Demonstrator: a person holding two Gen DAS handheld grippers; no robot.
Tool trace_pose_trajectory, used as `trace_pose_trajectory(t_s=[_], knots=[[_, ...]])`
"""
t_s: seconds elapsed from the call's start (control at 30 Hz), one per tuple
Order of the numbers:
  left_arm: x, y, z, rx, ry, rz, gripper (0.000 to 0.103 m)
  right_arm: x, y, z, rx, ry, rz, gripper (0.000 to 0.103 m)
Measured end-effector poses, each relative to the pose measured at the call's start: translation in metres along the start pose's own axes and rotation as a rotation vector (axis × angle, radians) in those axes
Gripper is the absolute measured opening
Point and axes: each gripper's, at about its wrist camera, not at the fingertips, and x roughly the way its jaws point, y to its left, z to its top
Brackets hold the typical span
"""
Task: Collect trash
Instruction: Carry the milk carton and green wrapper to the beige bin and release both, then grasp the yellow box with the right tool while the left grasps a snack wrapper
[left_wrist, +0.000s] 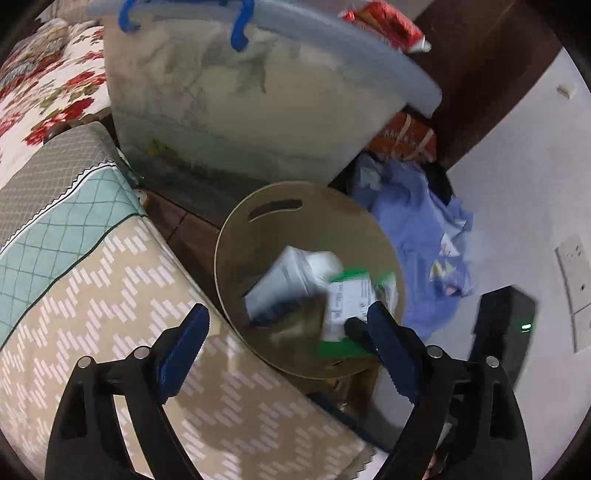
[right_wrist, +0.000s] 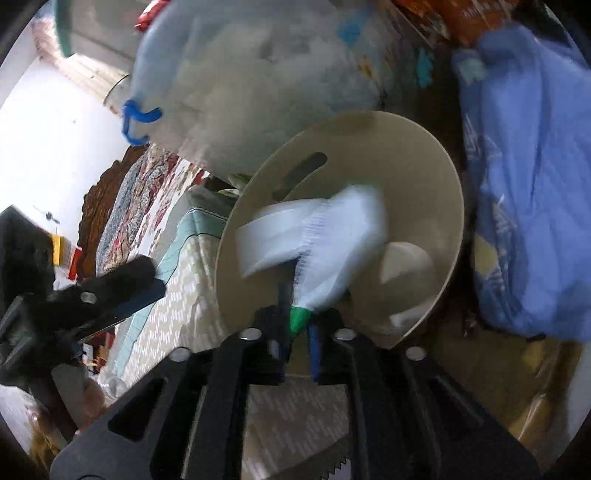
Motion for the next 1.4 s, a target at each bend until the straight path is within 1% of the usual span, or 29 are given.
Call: trace_pose_trajectory(t_s=[0.03, 0.07, 0.1, 0.13, 0.23, 0.3, 0.33, 0.37, 0.43, 0.47, 0.5, 0.53, 0.57, 0.63, 0.67, 0.7, 0.77, 0.8, 0.83, 0.87, 0.93, 1.0, 1.07, 1.1, 1.13, 1.2, 1.27, 1.33, 1.4], knots=[[-0.006, 0.001, -0.002, -0.004, -0.006, -0.012, 0.083, -0.001, -0.002, 0.001, -0.002, -0.022, 0.007, 0.072], [-0.017, 0.001, -0.007, -0.001, -0.019, -0.023, 0.083, -0.005, -0.001, 0.001, -0.013, -0.055, 0.013, 0.090], [-0.031, -0.001, -0.013, 0.012, -0.036, -0.027, 0.083, -0.017, 0.007, 0.000, -0.044, -0.124, -0.018, 0.092], [-0.049, -0.003, -0.023, 0.025, -0.055, -0.036, 0.083, -0.023, 0.011, -0.003, -0.062, -0.152, -0.038, 0.092], [-0.094, -0.009, -0.056, 0.077, -0.100, -0.066, 0.082, -0.040, 0.024, -0.008, -0.068, -0.205, -0.021, 0.092], [-0.136, -0.008, -0.095, 0.124, -0.141, -0.077, 0.083, -0.055, 0.038, -0.021, -0.090, -0.251, 0.005, 0.092], [-0.158, -0.003, -0.121, 0.148, -0.160, -0.082, 0.083, -0.058, 0.044, -0.026, -0.104, -0.260, 0.014, 0.092], [-0.171, 0.000, -0.137, 0.161, -0.170, -0.081, 0.083, -0.061, 0.051, -0.032, -0.122, -0.265, 0.025, 0.092], [-0.200, 0.013, -0.175, 0.193, -0.191, -0.049, 0.083, -0.061, 0.071, -0.051, -0.163, -0.251, 0.068, 0.089], [-0.220, 0.025, -0.201, 0.208, -0.207, -0.009, 0.083, -0.059, 0.082, -0.060, -0.182, -0.231, 0.097, 0.086], [-0.228, 0.033, -0.215, 0.212, -0.213, 0.013, 0.083, -0.056, 0.089, -0.067, -0.196, -0.215, 0.117, 0.084], [-0.241, 0.043, -0.231, 0.211, -0.218, 0.039, 0.083, -0.051, 0.099, -0.077, -0.213, -0.190, 0.145, 0.080], [-0.256, 0.057, -0.248, 0.195, -0.224, 0.068, 0.082, -0.046, 0.113, -0.090, -0.233, -0.156, 0.176, 0.073], [-0.283, 0.085, -0.272, 0.140, -0.236, 0.098, 0.082, -0.036, 0.135, -0.111, -0.264, -0.099, 0.218, 0.062], [-0.305, 0.109, -0.285, 0.078, -0.262, 0.127, 0.082, -0.029, 0.151, -0.127, -0.286, -0.056, 0.247, 0.057], [-0.316, 0.123, -0.291, 0.040, -0.284, 0.148, 0.082, -0.026, 0.162, -0.139, -0.301, -0.034, 0.259, 0.055], [-0.349, 0.167, -0.307, -0.090, -0.351, 0.229, 0.080, -0.017, 0.189, -0.167, -0.352, 0.013, 0.283, 0.054], [-0.357, 0.181, -0.310, -0.133, -0.363, 0.258, 0.076, -0.014, 0.206, -0.186, -0.391, 0.031, 0.296, 0.054], [-0.364, 0.202, -0.315, -0.191, -0.369, 0.295, 0.075, -0.013, 0.221, -0.202, -0.428, 0.039, 0.305, 0.055], [-0.366, 0.216, -0.317, -0.225, -0.365, 0.319, 0.074, -0.013, 0.241, -0.224, -0.476, 0.045, 0.315, 0.056], [-0.363, 0.242, -0.319, -0.287, -0.357, 0.336, 0.073, -0.013, 0.267, -0.256, -0.546, 0.052, 0.325, 0.056], [-0.358, 0.261, -0.320, -0.338, -0.347, 0.298, 0.073, -0.013, 0.289, -0.286, -0.608, 0.057, 0.333, 0.057], [-0.345, 0.277, -0.316, -0.385, -0.326, 0.263, 0.073, -0.010, 0.310, -0.316, -0.673, 0.065, 0.328, 0.063], [-0.339, 0.283, -0.315, -0.398, -0.315, 0.254, 0.073, -0.008, 0.319, -0.328, -0.698, 0.072, 0.315, 0.064], [-0.332, 0.287, -0.314, -0.401, -0.306, 0.245, 0.072, -0.006, 0.322, -0.336, -0.716, 0.078, 0.303, 0.064], [-0.321, 0.289, -0.311, -0.403, -0.284, 0.242, 0.060, 0.003, 0.326, -0.350, -0.732, 0.112, 0.280, 0.064], [-0.311, 0.294, -0.312, -0.416, -0.261, 0.228, 0.054, 0.012, 0.324, -0.357, -0.726, 0.148, 0.269, 0.064], [-0.305, 0.296, -0.313, -0.429, -0.262, 0.222, 0.054, 0.021, 0.324, -0.361, -0.703, 0.181, 0.256, 0.063], [-0.305, 0.295, -0.315, -0.423, -0.271, 0.215, 0.047, 0.028, 0.321, -0.362, -0.679, 0.197, 0.247, 0.063]])
